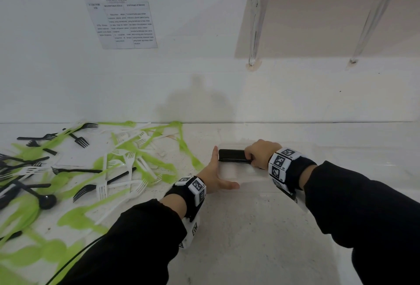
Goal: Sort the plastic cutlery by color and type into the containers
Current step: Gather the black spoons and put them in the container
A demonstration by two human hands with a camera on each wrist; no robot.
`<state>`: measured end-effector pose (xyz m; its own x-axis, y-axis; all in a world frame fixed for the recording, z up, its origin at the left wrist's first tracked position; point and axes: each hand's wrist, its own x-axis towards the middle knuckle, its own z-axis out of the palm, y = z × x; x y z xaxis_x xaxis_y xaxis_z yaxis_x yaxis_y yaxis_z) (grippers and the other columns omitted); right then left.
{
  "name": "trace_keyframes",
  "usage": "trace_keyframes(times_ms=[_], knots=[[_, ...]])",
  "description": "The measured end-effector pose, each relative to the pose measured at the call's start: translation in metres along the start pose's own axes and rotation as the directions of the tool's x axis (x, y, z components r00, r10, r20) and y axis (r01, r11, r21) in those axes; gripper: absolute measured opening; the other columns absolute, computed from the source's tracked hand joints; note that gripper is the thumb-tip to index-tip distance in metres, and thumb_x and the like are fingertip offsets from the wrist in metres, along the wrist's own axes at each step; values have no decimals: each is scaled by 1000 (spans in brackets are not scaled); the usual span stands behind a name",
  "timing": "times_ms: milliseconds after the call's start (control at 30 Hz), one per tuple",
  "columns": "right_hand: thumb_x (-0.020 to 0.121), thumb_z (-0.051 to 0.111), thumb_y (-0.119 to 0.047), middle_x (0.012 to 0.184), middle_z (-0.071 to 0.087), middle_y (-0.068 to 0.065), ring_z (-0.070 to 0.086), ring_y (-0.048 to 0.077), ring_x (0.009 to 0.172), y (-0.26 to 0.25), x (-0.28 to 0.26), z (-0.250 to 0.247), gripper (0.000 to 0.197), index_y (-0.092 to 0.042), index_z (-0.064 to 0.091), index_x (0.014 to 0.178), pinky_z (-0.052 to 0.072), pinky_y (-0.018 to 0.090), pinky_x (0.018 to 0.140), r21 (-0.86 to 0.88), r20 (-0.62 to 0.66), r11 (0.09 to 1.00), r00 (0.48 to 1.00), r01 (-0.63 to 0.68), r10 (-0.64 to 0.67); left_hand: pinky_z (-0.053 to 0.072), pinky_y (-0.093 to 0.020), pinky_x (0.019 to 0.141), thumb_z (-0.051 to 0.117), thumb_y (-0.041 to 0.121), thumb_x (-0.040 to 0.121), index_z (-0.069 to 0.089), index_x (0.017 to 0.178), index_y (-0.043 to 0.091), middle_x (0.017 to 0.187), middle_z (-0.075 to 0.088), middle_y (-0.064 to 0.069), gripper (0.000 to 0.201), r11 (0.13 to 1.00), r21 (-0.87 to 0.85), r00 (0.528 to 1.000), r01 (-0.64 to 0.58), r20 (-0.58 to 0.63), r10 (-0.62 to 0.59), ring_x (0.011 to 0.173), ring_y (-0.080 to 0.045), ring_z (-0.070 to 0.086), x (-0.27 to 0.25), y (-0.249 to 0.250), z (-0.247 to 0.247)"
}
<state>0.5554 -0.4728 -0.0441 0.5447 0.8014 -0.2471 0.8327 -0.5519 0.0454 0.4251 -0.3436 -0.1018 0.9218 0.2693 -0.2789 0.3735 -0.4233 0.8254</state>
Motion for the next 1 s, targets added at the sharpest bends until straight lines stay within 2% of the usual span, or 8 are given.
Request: trace_keyframes(times_ms=[67, 200, 367, 600, 700, 833, 1000], knots=[[89, 49, -13, 118, 54, 6, 56, 26, 105, -2, 1, 1, 29, -19, 53, 117, 45, 31, 78, 5, -7, 1000, 1000, 19, -19, 17, -16, 106, 79, 24, 74, -27, 144, 15, 157, 8, -1, 127, 1000, 7, 1000, -3, -3, 3, 142, -13, 16, -1, 0, 0], [89, 49, -14, 115, 53, 5, 54, 25, 103, -4, 2, 4, 19, -16, 57, 107, 36, 27, 71, 33, -41, 999, 999, 37, -36, 18, -18, 107, 79, 26, 74, -29, 143, 16, 157, 9, 0, 128, 1000, 19, 1000, 8, 7, -9, 142, -13, 17, -1, 0, -1], [90, 50, -23, 111, 56, 4, 55, 23, 95, -6, 1, 2, 17, -18, 53, 106, 40, 29, 70, -15, -22, 999, 998, 50, -50, 13, -15, 103, 77, 28, 75, -27, 144, 17, 158, -4, 2, 126, 1000, 30, 1000, 7, 12, -7, 144, -12, 7, -3, 1, -1], [90, 48, -20, 114, 56, -1, 54, 21, 104, -4, -2, 2, 21, -22, 52, 111, 39, 28, 74, -8, -37, 997, 996, 75, -76, 15, -13, 101, 77, 26, 76, -28, 144, 16, 157, 5, 1, 125, 999, 27, 1000, 20, 9, -20, 143, -11, 11, -5, 3, -1], [92, 48, -21, 117, 55, -2, 53, 20, 107, -2, -1, 2, 26, -25, 51, 117, 40, 28, 79, 10, -27, 998, 998, 66, -65, 16, -13, 100, 77, 25, 77, -28, 144, 15, 157, 5, 1, 125, 999, 27, 1000, 22, 13, -23, 143, -11, 12, -5, 4, -2], [95, 43, -23, 119, 55, -1, 52, 20, 110, -3, 1, 4, 25, -27, 57, 115, 40, 28, 81, -10, -48, 999, 998, 46, -46, 17, -12, 100, 76, 24, 78, -28, 144, 14, 157, 7, 2, 124, 999, 29, 1000, 18, 14, -18, 142, -11, 14, -7, 5, -2], [92, 50, -28, 123, 52, -2, 49, 19, 114, -1, -1, 1, 32, -25, 50, 124, 41, 29, 87, 6, -44, 998, 997, 69, -68, 17, -15, 101, 76, 26, 77, -27, 144, 17, 157, 8, 1, 124, 999, 38, 1000, 27, 12, -28, 143, -13, 15, -8, 4, -2]])
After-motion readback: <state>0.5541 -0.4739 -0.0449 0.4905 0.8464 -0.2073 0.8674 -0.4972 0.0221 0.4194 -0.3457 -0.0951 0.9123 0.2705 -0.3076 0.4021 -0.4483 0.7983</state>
